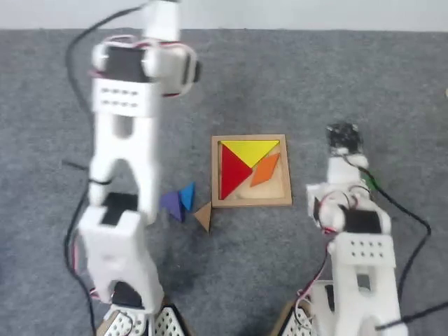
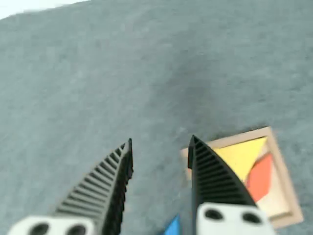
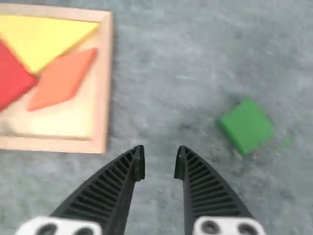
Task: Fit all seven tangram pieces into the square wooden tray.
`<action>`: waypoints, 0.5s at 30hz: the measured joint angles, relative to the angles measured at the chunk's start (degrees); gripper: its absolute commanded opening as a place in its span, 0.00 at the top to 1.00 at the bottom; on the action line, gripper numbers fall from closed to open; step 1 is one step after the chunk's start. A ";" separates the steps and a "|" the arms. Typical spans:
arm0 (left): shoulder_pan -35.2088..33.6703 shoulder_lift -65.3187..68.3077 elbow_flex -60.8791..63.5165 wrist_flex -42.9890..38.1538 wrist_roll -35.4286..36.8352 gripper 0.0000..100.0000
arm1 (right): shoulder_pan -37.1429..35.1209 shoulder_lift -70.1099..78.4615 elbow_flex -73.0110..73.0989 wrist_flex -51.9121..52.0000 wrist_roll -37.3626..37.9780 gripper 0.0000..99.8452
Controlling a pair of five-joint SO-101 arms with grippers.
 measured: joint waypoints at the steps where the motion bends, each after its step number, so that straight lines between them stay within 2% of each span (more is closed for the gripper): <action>1: -1.76 -2.55 4.04 0.00 -0.09 0.83 | -1.49 2.20 -1.93 0.62 0.00 0.89; 4: -6.68 -10.99 16.88 -0.62 -0.18 0.83 | -6.59 11.16 -8.53 1.14 0.00 0.89; 7: -10.37 -21.54 32.97 -6.07 -0.18 0.82 | -11.08 22.24 -15.12 0.70 -1.76 0.89; 10: -14.07 -34.02 52.57 -15.82 -0.18 0.79 | -15.56 32.44 -20.40 -1.49 -3.60 0.89; 15: -17.49 -52.48 89.93 -37.10 -0.44 0.79 | -22.33 45.36 -29.10 -3.16 -6.24 0.89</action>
